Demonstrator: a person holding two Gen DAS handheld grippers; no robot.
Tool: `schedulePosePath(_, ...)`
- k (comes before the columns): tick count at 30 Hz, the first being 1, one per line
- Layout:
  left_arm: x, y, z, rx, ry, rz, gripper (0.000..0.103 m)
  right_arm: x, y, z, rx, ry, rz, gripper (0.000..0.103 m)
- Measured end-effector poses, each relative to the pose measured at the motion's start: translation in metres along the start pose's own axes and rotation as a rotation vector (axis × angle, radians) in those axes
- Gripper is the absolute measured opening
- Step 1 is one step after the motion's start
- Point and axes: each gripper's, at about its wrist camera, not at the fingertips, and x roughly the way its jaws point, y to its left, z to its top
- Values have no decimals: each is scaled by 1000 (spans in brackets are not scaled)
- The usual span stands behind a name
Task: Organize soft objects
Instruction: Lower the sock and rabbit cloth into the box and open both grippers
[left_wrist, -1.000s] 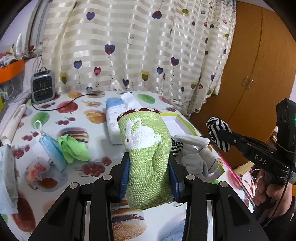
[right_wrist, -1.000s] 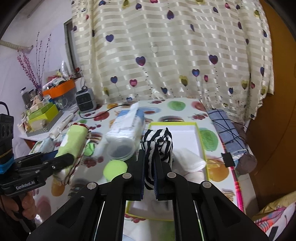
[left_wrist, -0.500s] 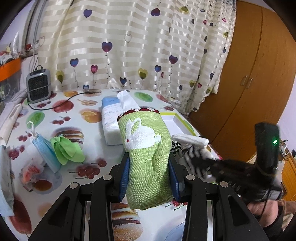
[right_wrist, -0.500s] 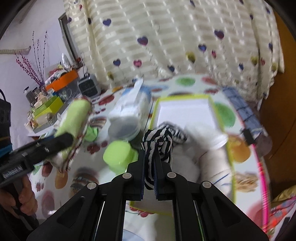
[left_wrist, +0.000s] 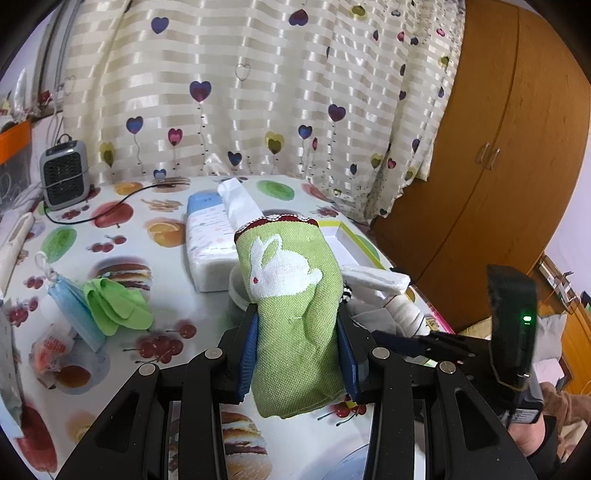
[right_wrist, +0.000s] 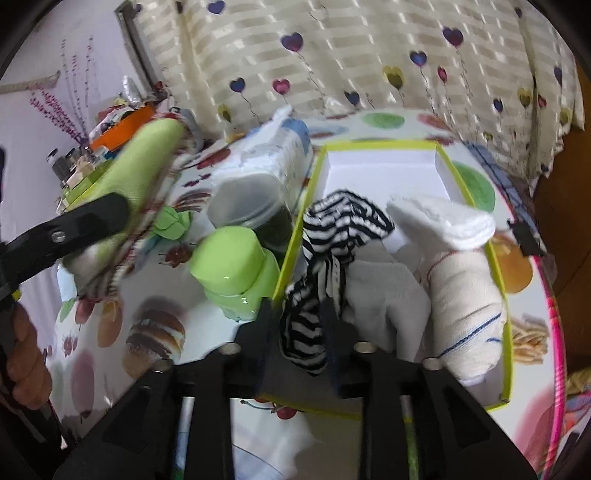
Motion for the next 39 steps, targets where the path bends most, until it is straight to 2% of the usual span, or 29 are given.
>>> schedulePosePath(5,6,-8,4,10,6,-13,37,-22,2,3,-23,-68,-4,45)
schedulePosePath(9,15,-19,8,26,17,-33,37,-43,-10,8,17,-134,-24,45)
schedulePosePath(12,26,-29,10,37,37,-57,37,-49,-20,9,45,-149,-57,45)
schedulePosePath(24,81,-60,14,66,139,-104,38,-56,-55,1,133,-154,-96,45)
schedulePosePath(28,99,-64,15,75,166,-93,39,-56,-60,0,140,-153,-101,45)
schedulePosePath(32,116,-66,16,88,194,-95,44,-55,-63,0,144,-151,-103,45)
schedulePosePath(35,119,-64,14,89,209,-99,46,-56,-64,1,144,-150,-105,45)
schedulePosePath(39,108,-64,14,97,182,-109,50,-57,-64,2,140,-154,-107,45)
